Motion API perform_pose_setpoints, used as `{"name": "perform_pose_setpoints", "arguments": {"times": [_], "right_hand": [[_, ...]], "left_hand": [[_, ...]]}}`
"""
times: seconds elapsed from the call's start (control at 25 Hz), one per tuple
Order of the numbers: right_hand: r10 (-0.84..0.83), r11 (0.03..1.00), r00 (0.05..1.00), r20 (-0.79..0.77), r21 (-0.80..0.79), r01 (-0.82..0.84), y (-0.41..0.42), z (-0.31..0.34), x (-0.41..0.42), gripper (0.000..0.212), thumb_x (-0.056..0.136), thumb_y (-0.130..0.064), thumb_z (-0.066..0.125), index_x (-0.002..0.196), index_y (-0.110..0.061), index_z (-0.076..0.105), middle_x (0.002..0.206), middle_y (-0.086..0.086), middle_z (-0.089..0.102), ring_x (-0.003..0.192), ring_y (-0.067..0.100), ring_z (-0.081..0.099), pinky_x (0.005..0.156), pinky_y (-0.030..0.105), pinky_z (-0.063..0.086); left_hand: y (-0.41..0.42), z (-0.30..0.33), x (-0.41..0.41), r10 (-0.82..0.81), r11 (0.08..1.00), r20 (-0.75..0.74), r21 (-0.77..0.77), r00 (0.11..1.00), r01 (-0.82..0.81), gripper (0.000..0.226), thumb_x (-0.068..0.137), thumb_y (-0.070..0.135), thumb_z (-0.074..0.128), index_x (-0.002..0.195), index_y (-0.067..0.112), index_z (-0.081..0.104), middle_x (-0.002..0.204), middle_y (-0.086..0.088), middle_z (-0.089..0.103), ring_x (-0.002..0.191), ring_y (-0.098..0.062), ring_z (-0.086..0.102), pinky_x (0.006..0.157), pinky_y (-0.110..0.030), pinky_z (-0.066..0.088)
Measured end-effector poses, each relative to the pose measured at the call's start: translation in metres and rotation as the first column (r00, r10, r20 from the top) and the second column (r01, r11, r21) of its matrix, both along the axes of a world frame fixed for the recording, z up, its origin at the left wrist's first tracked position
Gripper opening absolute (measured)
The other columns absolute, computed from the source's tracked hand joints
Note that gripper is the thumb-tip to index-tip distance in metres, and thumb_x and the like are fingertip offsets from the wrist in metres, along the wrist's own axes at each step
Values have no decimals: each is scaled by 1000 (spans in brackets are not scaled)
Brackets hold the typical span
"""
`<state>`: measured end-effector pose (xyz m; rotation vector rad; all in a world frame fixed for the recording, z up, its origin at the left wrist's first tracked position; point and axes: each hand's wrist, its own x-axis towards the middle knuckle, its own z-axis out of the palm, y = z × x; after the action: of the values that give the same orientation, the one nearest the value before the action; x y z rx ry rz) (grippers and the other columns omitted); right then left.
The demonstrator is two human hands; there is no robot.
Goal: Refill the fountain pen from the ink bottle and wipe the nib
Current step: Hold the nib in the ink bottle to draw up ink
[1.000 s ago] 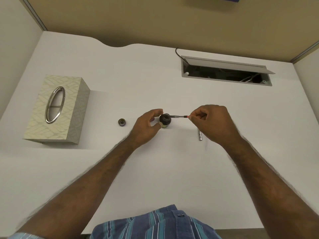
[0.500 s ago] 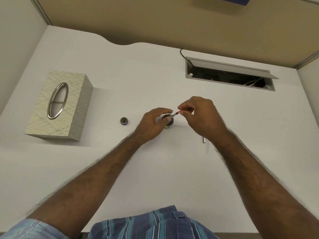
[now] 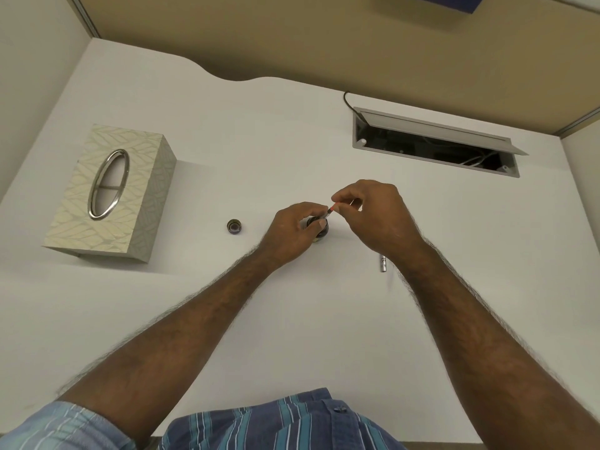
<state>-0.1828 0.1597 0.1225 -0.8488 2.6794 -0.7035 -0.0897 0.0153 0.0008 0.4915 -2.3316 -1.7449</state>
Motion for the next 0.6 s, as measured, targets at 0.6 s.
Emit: {"name": "perform_pose_setpoints", "arguments": {"times": [0.6], "right_hand": [[-21,999,1000,8,-42,21,1,-4,-1,17,98,-22,75,112,-16,83,104,0,80,87,10,65,75,9,42]], "left_hand": [[0,1,-4,-12,1000,-43,16,999,12,13,92,17,73,100,22,82,98,15,79,101,-8,70,85,-7,49]]}}
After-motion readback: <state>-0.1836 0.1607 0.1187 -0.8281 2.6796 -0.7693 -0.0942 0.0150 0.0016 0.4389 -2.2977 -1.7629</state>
